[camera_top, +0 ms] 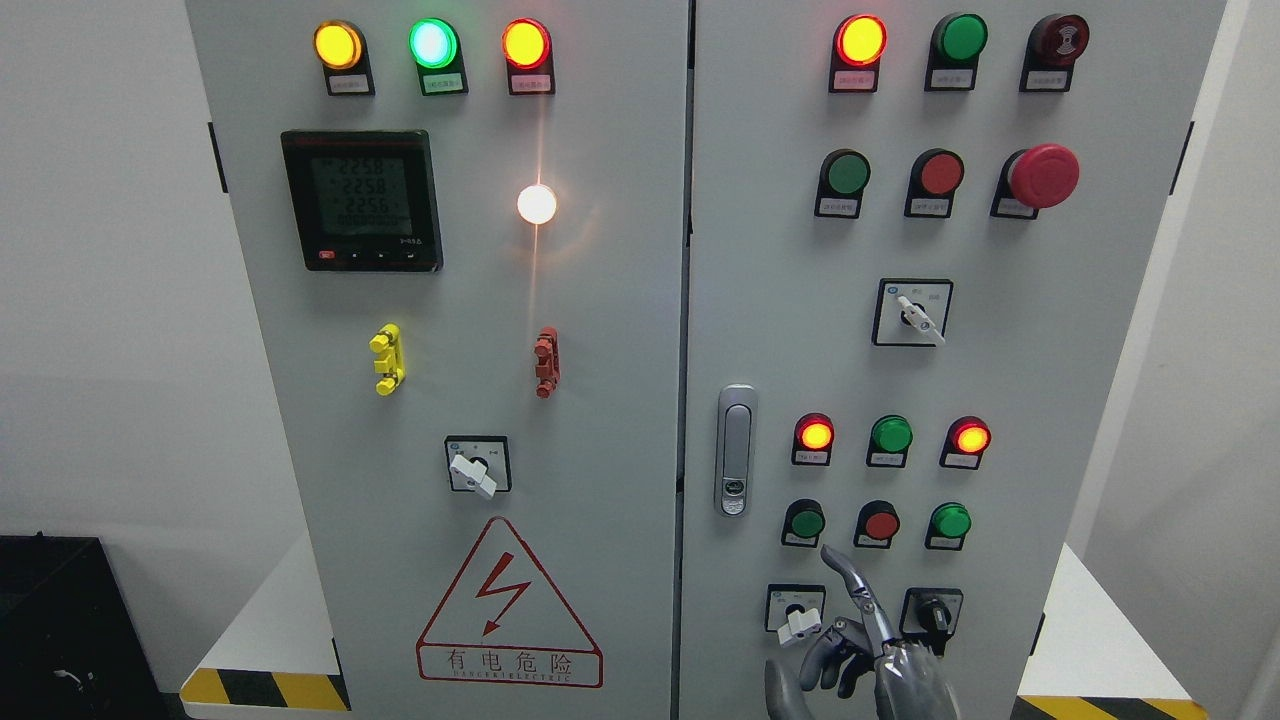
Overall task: Release door handle
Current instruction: 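Raise the right hand upward toward the silver door latch handle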
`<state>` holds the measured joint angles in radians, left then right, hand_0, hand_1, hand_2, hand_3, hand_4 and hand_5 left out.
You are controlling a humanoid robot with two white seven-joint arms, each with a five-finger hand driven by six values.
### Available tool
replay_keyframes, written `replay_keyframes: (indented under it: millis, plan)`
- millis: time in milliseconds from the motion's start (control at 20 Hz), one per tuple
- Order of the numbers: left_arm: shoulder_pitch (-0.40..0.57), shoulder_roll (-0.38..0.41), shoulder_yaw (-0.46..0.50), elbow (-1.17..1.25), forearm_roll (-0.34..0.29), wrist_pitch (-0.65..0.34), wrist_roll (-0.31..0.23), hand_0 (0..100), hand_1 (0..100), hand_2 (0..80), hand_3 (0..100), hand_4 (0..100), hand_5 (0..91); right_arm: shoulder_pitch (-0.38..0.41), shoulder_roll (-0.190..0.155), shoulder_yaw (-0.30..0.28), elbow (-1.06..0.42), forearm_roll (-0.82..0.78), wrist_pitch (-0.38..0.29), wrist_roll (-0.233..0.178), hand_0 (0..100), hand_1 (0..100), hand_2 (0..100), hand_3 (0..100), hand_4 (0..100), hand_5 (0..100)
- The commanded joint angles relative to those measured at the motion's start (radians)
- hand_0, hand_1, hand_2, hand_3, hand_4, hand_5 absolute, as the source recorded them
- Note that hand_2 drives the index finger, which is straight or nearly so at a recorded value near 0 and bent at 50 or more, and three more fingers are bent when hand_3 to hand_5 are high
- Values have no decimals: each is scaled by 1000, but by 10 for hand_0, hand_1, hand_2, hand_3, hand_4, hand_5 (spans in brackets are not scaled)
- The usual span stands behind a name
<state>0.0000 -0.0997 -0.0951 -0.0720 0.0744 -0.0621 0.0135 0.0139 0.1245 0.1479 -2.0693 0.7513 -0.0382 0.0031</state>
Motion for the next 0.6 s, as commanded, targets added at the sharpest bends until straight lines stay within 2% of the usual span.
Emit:
replay_keyframes:
  millis: [0, 200, 401, 551]
  plan:
    - [17, 0, 0, 0, 1, -1, 0, 120, 556, 0, 0, 0, 0, -25, 0, 18, 26, 259, -2, -9, 490, 322, 41, 1000, 1000, 1000]
    - [17, 0, 0, 0, 1, -1, 0, 120, 556, 0, 0, 0, 0, -64, -2, 27, 57, 405, -3, -46, 491, 315, 29, 994, 1000, 1000]
    - [17, 0, 0, 0, -1, -1, 0, 120, 556, 0, 0, 0, 0, -94, 0, 56, 77, 497, -2, -49, 493, 310, 21, 989, 1000, 1000]
    - [17, 0, 0, 0, 1, -1, 0, 120, 556, 0, 0, 0, 0, -103, 0, 68, 90, 572, 0, -69, 498, 290, 4, 967, 990, 1000]
